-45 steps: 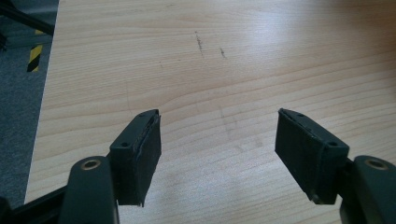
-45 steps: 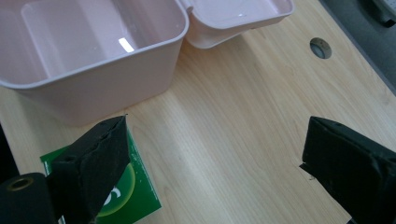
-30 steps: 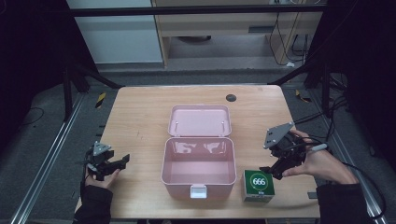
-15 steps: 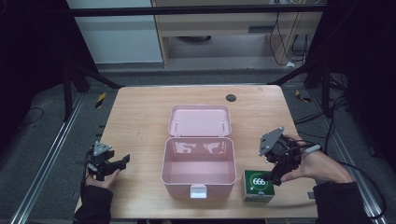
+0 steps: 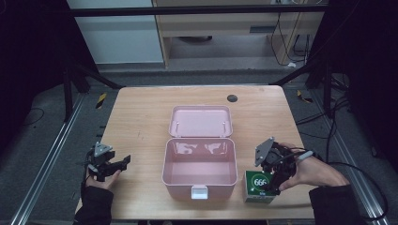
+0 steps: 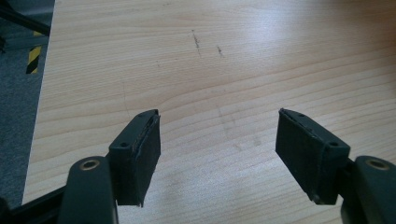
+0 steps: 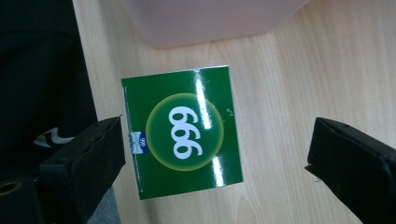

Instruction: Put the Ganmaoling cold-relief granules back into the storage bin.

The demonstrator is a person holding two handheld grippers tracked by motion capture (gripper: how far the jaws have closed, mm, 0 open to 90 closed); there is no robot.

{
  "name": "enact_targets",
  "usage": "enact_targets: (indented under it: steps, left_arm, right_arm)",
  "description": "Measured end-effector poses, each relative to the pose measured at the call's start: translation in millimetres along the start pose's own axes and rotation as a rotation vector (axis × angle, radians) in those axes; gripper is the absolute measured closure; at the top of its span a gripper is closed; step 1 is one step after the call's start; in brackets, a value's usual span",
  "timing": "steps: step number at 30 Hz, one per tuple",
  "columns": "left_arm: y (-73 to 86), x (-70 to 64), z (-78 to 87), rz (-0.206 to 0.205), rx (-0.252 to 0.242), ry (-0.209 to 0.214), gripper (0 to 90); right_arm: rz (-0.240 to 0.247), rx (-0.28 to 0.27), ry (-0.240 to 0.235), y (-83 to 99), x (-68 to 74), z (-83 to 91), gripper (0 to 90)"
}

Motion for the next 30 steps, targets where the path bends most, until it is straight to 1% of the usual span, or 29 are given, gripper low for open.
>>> enact_targets:
  steps: [5,6,12,14,18,25,27,29,30]
  left_arm:
    - [0.1,-0.1,-0.1,-0.004,0.001,0.000,30.3]
    - [0.2,-0.1,-0.1,-0.004,0.002,0.000,30.3]
    - [0.1,-0.1,0.0,-0.005,0.000,0.000,30.3]
    - [0.1,-0.1,0.0,-0.005,0.000,-0.001,30.3]
    - [0.1,-0.4,-0.2,-0.006,0.000,-0.002,30.3]
    - [0.2,-0.3,-0.3,-0.007,0.001,-0.002,30.3]
    - [0.3,-0.3,-0.3,-0.008,0.001,-0.003,30.3]
    - [0.2,-0.2,-0.2,-0.007,0.001,-0.003,30.3]
    - [0.2,-0.1,-0.1,-0.007,0.000,-0.003,30.3]
  right_arm:
    - [0.009,0.014,-0.004,0.0,1.5,-6.5,4.4]
    - [0.013,0.025,-0.006,0.3,2.4,-10.2,4.4]
    - [0.011,0.048,-0.007,2.6,2.7,-19.0,4.6]
    - [0.014,0.058,-0.015,3.7,4.0,-23.1,4.6]
    - [0.019,0.065,-0.016,4.2,5.6,-29.9,4.6]
    - [0.022,0.075,-0.022,4.7,7.6,-35.8,4.2]
    - [0.028,0.085,-0.015,4.5,7.2,-38.5,3.9]
    - [0.028,0.081,-0.022,3.8,7.4,-41.3,3.9]
    - [0.026,0.088,-0.023,4.3,7.3,-42.5,3.9]
Point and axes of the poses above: each handheld gripper's, and its own axes: z roughly backward along the jaws, y roughly out of its underside, x roughly to its left, the point moved 9 cm from there along -z, roughly forward along the jaws, and after that the axes turned 13 degrees about -y, right-handed, at the moved point
